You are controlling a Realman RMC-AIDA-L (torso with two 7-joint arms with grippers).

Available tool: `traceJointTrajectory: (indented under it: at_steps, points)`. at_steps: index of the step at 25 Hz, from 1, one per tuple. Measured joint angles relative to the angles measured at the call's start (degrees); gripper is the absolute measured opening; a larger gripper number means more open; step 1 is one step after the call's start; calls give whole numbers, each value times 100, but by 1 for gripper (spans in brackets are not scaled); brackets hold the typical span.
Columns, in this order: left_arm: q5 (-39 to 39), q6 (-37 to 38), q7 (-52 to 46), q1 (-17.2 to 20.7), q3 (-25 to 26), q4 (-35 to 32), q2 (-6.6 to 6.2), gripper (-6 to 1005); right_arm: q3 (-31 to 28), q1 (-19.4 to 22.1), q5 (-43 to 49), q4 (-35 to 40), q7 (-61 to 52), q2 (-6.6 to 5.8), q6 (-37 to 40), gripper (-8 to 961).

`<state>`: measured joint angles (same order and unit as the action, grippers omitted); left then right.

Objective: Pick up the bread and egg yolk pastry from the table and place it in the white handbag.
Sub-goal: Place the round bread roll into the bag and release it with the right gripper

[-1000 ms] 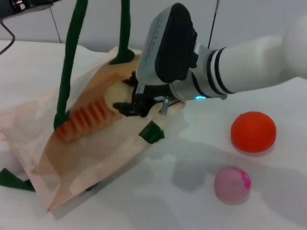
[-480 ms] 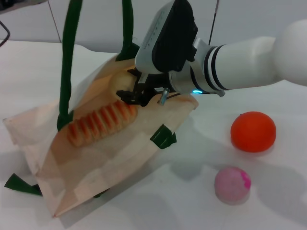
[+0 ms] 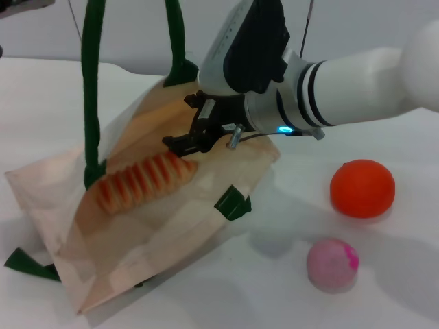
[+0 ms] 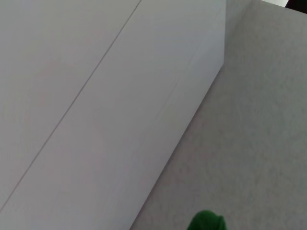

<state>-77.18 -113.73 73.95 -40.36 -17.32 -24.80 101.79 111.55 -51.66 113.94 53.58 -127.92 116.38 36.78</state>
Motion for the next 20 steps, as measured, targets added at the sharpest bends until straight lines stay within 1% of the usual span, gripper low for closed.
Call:
traceJointTrajectory:
  at_steps: [3,8,11,16,19,20]
  points:
    - [0,8,17,39,38,-1,-11,223,-222,255,-38,418,95,-17,389,741]
    - [0,38,51,127,159,-8,-36,226,-969,888,-38,1196,522,-23,1346,901]
    - [0,76,65,171,182,-8,-50,228,-1453,1241,-93,1478,736,-20,1689,900]
    - [11,359,151,285,247,-8,-73,231,-2418,1598,-680,1564,1329,-21,2307,899]
    - [47,753,261,337,245,17,-47,233,-3173,1806,-1298,1467,1930,-26,2796,899]
    - [58,920,306,356,234,25,-34,234,-3613,1914,-1856,1286,2434,-23,3153,898]
